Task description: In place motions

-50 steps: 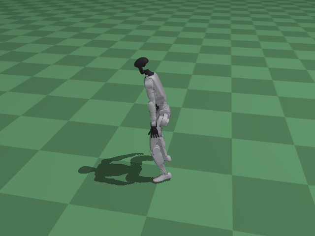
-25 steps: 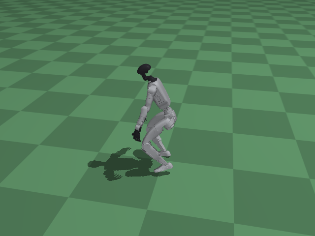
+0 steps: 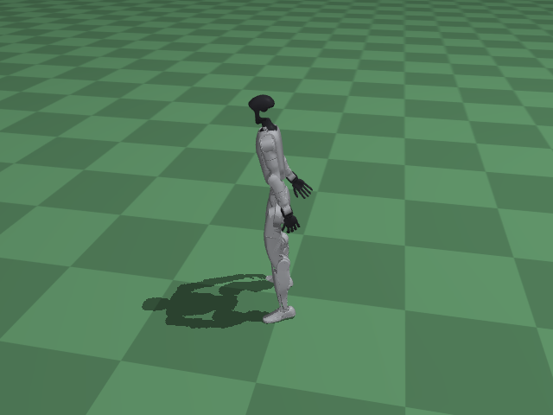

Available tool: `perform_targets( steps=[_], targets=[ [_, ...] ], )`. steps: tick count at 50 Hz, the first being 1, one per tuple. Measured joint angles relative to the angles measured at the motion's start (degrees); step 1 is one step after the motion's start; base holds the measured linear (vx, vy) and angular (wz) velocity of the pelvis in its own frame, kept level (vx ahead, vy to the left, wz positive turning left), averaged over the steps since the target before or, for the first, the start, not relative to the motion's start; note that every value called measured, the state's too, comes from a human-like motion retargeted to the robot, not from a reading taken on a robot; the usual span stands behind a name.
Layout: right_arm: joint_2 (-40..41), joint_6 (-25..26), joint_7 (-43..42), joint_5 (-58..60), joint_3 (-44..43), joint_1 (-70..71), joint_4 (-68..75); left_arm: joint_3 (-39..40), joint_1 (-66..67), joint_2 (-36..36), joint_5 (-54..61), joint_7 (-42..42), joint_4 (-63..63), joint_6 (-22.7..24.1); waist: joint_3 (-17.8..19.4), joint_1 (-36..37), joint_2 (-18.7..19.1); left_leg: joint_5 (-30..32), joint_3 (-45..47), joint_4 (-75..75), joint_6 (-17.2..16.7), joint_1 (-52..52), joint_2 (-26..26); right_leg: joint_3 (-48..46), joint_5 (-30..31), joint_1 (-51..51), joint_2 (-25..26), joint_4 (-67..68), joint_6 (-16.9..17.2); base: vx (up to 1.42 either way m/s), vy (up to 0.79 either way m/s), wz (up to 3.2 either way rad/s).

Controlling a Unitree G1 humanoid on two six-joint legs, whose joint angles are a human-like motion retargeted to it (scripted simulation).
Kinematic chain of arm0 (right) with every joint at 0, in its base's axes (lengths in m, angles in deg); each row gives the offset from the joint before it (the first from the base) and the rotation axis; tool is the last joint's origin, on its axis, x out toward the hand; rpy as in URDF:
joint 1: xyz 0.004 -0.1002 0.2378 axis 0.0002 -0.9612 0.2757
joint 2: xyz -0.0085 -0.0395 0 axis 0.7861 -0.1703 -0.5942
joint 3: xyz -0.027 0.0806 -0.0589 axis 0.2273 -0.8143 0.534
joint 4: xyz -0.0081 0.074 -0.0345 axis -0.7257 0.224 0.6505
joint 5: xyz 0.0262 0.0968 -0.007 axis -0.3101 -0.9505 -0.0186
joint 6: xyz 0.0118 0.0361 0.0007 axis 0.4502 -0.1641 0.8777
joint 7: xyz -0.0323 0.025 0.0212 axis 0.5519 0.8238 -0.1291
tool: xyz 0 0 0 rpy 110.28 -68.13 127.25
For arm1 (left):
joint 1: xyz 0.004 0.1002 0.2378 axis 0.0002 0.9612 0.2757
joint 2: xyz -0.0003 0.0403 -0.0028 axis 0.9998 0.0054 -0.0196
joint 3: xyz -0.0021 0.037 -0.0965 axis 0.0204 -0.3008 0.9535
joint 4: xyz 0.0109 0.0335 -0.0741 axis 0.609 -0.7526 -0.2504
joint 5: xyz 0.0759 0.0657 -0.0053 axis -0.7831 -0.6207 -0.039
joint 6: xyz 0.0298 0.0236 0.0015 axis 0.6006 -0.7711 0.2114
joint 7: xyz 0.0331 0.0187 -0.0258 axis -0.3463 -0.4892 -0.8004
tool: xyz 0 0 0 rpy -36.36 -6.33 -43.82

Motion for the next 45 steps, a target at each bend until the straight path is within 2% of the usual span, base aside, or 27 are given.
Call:
perform_targets(
  steps=[3, 5, 7, 10, 13, 16, 20, 25, 30, 33, 36, 39, 42, 43, 45],
  targets=[
    [0.14, -5.93, 0.06, -6.49, 1.45, 3.1, -1.57, -0.19, -0.94, -0.27, 4.7, -0.04, 1.39, 3.1, 4.63, -2.33, 0.79, -1.03, 1.32, 1.36, 0.52, 2.46, 1.33, -3.0, -0.87, 3.33, 0.58, 0.83, -0.34, -0.06, -0.03, 0.12],
    [0.63, -8.3, -0.29, -9.64, 2.54, 5.05, -3.99, -0.14, -2.53, -0.08, 5.4, -0.78, 2.05, 3.32, 5.4, -3.8, 1.06, -2.14, 1.79, 3.44, 1.25, 1.56, 2.19, -3.01, -2.29, 2.77, 0.62, 2.84, -0.6, 0.0, 0.0, 0.0],
    [1.77, -8.24, -0.54, -10.43, 2.54, 7.66, -6.13, -0.29, -4.91, 0.37, 3.74, -0.8, 3.02, 2.24, 4.45, -4.04, 0.78, -3.94, 1.89, 9.09, 2.91, -3.37, 3.52, -1.83, -4.73, -1.76, -0.29, 8.27, -1.36, -0.11, -0.05, 0.01],
    [3.16, -9.45, -0.92, -11.0, 2.63, 13.6, -8.79, -3.36, -10.06, 2.03, 3.1, 0.03, 5.58, 2.56, 3.85, -3.55, -0.38, -6.06, -6.95, 21.85, 4.5, -16.17, 3.38, 4.92, -8.47, -12.57, -1.64, 19.5, -1.74, -0.23, -0.09, 0.07],
    [2.83, -10.27, 0.25, -11.36, 6.13, 19.49, -12.17, -8.56, -15.06, 5.43, 3.88, 0.63, 8.41, 2.34, 3.52, -4.0, -2.71, -11.14, -3.16, 30.2, 6.06, -22.7, 4.69, 5.53, -12.5, -19.8, -3.95, 26.29, -1.9, -0.21, -0.04, 0.09],
    [2.36, -9.07, 4.26, -8.56, 8.54, 26.85, -15.54, -10.48, -21.36, 8.0, 0.38, 4.3, 11.39, 0.18, 6.35, -4.21, -2.63, -14.04, -9.31, 38.83, 6.72, -30.25, 2.71, 9.14, -15.58, -26.29, -3.62, 33.85, -2.05, -0.35, 0.01, -0.03],
    [3.11, -8.74, 7.04, -2.88, 9.78, 33.87, -18.32, -12.92, -26.01, 10.61, -1.62, 8.91, 12.75, -0.41, 9.54, -3.97, -2.42, -17.29, -10.21, 46.19, 7.06, -32.63, 3.92, 11.19, -17.53, -29.2, -2.77, 39.77, -2.29, -0.19, 0.02, -0.42],
    [4.08, -9.98, 7.56, -2.36, 10.24, 34.05, -22.67, -12.28, -25.31, 9.56, -5.37, 10.64, 15.65, -0.77, 9.32, -4.34, -2.26, -16.08, -9.74, 42.66, 7.23, -28.23, 2.83, 11.43, -15.93, -25.23, -3.3, 36.26, -1.91, 0.07, 0.05, -0.06],
    [3.49, -11.66, 7.3, -1.41, 10.4, 27.9, -23.91, -12.54, -18.74, 5.6, -4.87, 9.55, 15.66, -1.28, 6.06, -4.53, -0.97, -7.9, -6.41, 24.6, 5.42, -17.96, 1.63, 9.14, -8.24, -15.83, -2.71, 20.3, -1.38, 0.15, 0.04, 0.13],
    [2.21, -11.22, 5.07, 0.68, 8.89, 23.02, -22.19, -10.9, -13.52, 1.98, -4.51, 7.14, 14.1, 0.54, 4.31, -3.78, 0.85, -2.94, -1.13, 12.89, 2.5, -9.82, 2.57, 5.05, -2.59, -8.48, -1.98, 9.05, -0.78, 0.22, 0.12, 0.06],
    [0.82, -11.74, 4.68, 1.84, 8.26, 17.76, -20.3, -7.87, -8.41, -1.04, -4.51, 2.37, 12.29, 2.42, 4.1, -2.67, 2.06, 0.11, 1.42, 4.31, 1.2, -1.94, 2.04, 1.15, 1.75, -0.36, 0.0, -0.54, -0.38, 0.3, 0.08, -0.17],
    [-0.02, -11.56, 5.15, 4.73, 7.45, 12.69, -17.78, -5.33, -4.03, -2.29, -3.42, 0.46, 9.34, 2.8, 2.06, -2.71, 2.02, 0.87, 2.96, -0.05, 0.94, 2.1, -0.09, -4.09, 1.55, 3.97, 0.68, -3.82, 0.76, 0.33, 0.06, 0.02],
    [0.12, -8.14, 5.03, 7.11, 4.02, 9.5, -12.05, -4.57, -2.39, -1.98, -3.65, 3.89, 3.93, -0.54, 0.18, -2.32, 1.75, 0.85, 1.27, -0.19, 1.01, 1.8, -1.04, 1.99, 0.21, 1.36, -0.14, -0.72, -0.36, 0.13, 0.04, 0.36],
    [0.34, -6.38, 4.84, 6.54, 2.79, 9.09, -9.66, -4.53, -2.46, -1.94, -3.62, 5.22, 2.01, -2.34, 0.6, -2.33, 1.83, 0.69, 0.17, 0.3, 1.02, 1.83, -0.83, -0.99, 0.29, 1.94, -0.94, -0.27, -0.08, -0.05, -0.03, 1.01],
    [0.57, -4.83, 3.57, 3.65, 1.73, 8.58, -5.29, -4.01, -2.47, -1.62, -1.41, 6.12, 0.0, -2.72, 1.83, -7.49, 2.38, -1.11, -5.14, 1.96, 0.87, 2.04, -1.0, -9.59, -0.5, 5.19, -1.94, -0.09, 0.21, -0.07, -0.07, 1.89]
  ],
)
